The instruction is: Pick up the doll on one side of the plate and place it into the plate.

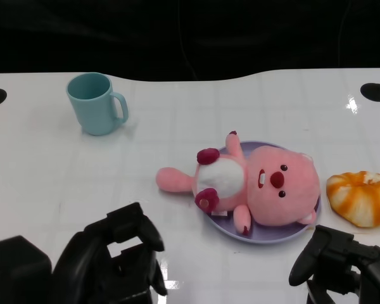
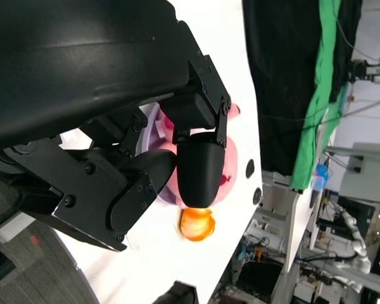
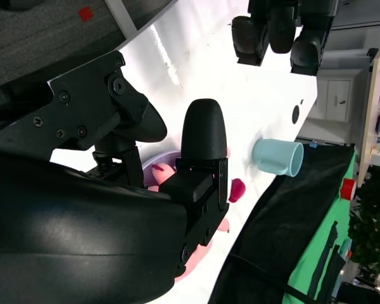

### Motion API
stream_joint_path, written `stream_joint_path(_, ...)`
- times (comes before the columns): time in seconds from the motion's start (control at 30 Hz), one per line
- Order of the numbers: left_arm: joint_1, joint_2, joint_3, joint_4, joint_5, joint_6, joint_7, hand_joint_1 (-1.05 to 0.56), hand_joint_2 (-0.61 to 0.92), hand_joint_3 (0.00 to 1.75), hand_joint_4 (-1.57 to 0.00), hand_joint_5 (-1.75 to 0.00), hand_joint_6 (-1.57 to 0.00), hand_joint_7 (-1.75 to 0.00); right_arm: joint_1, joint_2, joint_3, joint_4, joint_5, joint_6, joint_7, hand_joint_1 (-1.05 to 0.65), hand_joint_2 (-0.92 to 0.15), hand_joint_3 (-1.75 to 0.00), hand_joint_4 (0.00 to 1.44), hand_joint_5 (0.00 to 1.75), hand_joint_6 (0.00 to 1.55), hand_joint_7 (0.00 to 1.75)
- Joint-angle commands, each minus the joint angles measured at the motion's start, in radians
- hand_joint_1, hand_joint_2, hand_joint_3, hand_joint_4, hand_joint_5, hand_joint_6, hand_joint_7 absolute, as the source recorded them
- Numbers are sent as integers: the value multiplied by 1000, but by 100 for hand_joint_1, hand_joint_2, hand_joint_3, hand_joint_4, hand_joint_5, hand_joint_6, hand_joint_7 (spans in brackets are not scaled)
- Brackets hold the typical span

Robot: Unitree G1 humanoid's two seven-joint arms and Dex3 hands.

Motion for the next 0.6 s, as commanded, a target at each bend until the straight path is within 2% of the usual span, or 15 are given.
stream_joint_path(0.03, -23, 20, 41, 31, -43, 23, -15, -10, 40, 147, -94, -175, -75, -174, -14, -6, -22, 20, 14, -24, 3, -6, -64, -109, 61, 172, 55, 147)
stream_joint_path(0.6, -2, 43, 66, 13, -170, 114, -21, -9, 36, 154, -95, -175, -76, -175, 6, -4, -9, 21, -18, -62, -9, -5, -65, -109, 62, 171, 56, 146)
